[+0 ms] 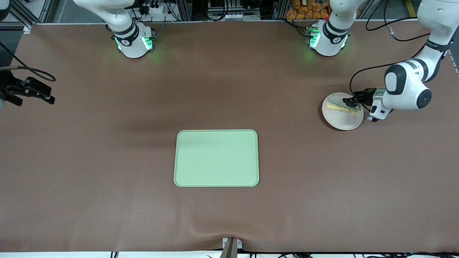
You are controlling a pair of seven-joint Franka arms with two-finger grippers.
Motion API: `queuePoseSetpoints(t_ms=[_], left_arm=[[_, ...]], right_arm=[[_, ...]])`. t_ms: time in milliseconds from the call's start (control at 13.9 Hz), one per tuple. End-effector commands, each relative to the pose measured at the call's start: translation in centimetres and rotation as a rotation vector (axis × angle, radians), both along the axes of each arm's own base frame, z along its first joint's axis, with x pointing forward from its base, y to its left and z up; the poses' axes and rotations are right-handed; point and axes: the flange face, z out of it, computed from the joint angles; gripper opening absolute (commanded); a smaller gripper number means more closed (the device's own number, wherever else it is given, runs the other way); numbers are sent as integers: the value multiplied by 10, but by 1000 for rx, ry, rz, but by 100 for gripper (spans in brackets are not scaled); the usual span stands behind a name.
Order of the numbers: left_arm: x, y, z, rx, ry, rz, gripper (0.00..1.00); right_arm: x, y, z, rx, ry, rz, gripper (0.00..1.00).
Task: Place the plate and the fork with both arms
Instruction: 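Lift the plate by its rim with the left gripper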
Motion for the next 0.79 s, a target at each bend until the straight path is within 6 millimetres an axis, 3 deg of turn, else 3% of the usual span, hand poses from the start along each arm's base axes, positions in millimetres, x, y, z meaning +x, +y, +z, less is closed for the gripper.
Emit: queuePoseSetpoints(t_ms=[0, 144, 718], left_arm=[[1, -6, 2, 2, -10, 18, 10], [1, -6, 3, 6, -11, 11, 0], [8, -3, 6, 30, -29, -70, 0]], right_arm=[[-7, -3, 4, 1, -6, 7, 100], [-7, -3, 4, 1, -6, 7, 100], [-7, -3, 4, 1, -8, 7, 100]])
